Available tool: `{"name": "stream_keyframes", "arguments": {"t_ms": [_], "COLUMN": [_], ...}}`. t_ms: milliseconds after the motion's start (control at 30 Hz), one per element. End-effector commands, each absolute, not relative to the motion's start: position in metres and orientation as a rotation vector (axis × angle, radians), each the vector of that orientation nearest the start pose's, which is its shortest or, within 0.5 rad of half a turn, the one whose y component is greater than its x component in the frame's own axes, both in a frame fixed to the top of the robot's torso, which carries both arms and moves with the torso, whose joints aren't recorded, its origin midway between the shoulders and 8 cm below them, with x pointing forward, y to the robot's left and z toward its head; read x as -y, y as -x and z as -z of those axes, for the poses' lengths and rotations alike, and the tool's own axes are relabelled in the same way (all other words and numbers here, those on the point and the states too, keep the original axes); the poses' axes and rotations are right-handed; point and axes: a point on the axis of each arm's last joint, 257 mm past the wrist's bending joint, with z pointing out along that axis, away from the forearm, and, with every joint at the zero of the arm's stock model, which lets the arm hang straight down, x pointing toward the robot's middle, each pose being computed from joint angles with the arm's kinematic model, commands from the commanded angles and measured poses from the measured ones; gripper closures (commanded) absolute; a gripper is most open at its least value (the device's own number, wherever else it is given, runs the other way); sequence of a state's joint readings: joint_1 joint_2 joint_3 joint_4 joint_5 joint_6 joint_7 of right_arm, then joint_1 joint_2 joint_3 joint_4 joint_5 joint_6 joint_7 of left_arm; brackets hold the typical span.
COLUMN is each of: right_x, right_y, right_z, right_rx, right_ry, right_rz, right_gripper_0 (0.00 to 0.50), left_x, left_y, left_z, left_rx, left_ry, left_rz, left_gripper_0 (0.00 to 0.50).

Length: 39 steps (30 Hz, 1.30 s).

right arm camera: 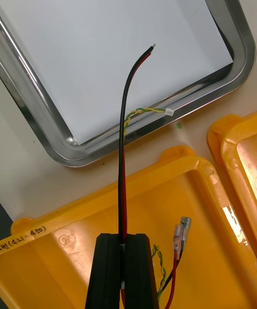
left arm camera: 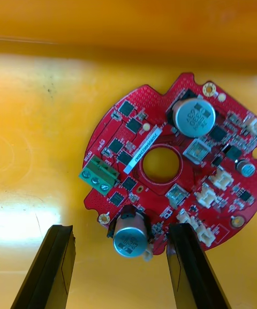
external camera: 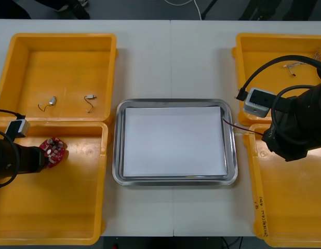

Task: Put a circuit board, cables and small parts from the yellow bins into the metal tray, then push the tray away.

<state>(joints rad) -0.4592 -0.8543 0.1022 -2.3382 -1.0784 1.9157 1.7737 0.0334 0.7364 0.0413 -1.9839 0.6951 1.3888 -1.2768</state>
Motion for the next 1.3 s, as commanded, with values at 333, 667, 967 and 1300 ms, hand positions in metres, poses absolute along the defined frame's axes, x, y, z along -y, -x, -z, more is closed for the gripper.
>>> {"name": "stream_keyframes", "arguments": {"t_ms": [333, 667, 967, 1300], "right_x": [0.2037, 0.2033, 0.2028, 0.2026], "right_y": [-0.3618, -0.3613, -0.3606, -0.3603], "right_z": [0.1318, 0.1319, 0.1324, 0.1324], "right_rx": [-2.282, -2.283, -2.286, -2.287], "right_ry": [1.426, 1.426, 1.427, 1.427], "right_rz": [0.101, 0.097, 0.091, 0.089], "right_gripper_0": [0.500, 0.500, 0.500, 0.500], "left_x": [-0.3543, -0.3533, -0.3524, -0.3502], "left_y": [-0.3858, -0.3863, -0.3854, -0.3873], "left_z": [0.3106, 0.3103, 0.3110, 0.3065], "left_rx": [-2.658, -2.655, -2.658, -2.652], "left_ry": [-0.087, -0.094, -0.093, -0.099], "left_rz": [0.012, 0.015, 0.021, 0.030], "left_gripper_0": [0.000, 0.425, 0.500, 0.500]}}
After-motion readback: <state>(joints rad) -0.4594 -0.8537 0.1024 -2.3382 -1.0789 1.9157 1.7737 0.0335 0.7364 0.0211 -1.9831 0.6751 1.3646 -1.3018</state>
